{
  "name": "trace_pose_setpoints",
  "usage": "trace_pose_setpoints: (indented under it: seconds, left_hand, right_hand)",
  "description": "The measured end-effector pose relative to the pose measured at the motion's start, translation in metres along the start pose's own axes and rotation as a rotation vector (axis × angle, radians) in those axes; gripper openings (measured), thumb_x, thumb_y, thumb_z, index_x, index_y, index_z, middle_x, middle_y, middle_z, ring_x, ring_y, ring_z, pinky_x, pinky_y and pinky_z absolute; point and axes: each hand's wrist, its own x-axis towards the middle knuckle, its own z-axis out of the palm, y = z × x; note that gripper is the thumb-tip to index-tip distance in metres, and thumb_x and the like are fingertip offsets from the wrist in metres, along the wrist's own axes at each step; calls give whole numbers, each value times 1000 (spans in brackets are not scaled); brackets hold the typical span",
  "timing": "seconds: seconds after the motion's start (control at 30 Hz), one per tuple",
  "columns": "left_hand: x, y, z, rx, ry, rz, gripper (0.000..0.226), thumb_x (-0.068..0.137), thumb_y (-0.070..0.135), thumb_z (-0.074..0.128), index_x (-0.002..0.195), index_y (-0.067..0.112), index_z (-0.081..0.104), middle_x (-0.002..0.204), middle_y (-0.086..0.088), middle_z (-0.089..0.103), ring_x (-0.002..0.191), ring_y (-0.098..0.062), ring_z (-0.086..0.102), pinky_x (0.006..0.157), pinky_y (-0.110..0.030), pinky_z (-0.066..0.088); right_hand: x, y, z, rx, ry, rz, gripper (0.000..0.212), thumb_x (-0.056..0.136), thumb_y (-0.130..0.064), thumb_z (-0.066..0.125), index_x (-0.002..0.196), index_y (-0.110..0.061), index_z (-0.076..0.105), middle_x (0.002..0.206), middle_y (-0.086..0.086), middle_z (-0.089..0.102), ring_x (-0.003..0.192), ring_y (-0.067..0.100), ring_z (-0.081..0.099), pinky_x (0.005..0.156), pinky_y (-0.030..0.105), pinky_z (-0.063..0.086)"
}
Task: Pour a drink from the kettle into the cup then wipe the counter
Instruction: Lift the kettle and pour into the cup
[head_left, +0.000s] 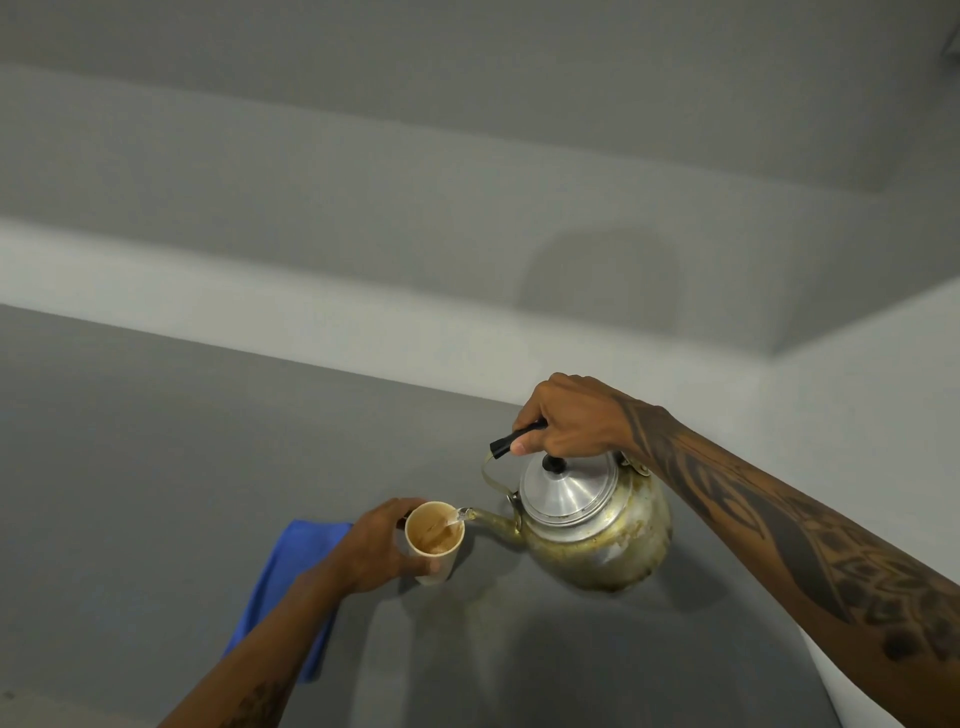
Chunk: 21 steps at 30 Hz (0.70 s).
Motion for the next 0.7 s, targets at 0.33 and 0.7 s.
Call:
trace_pose_setpoints:
  seconds: [0.33,0.7]
  left_hand:
    - [0,2,0,5,-5,-1,83,55,61,81,126,34,49,122,15,58,109,-6,57,90,-22,50]
    - [0,3,-1,34,-7,-9,78,58,55,82,126,36,48,122,18,56,108,-1,56,85,-15,48]
  right_hand:
    - [-1,0,-4,-15,-15,-9,27,87,-43,63,105,-26,74,58,-3,61,51,13,44,52,24,35]
    - [0,-4,-6,-44,-25,-27,27,87,-43,63,103,-25,75,57,-4,58,49,12,43,51,24,35]
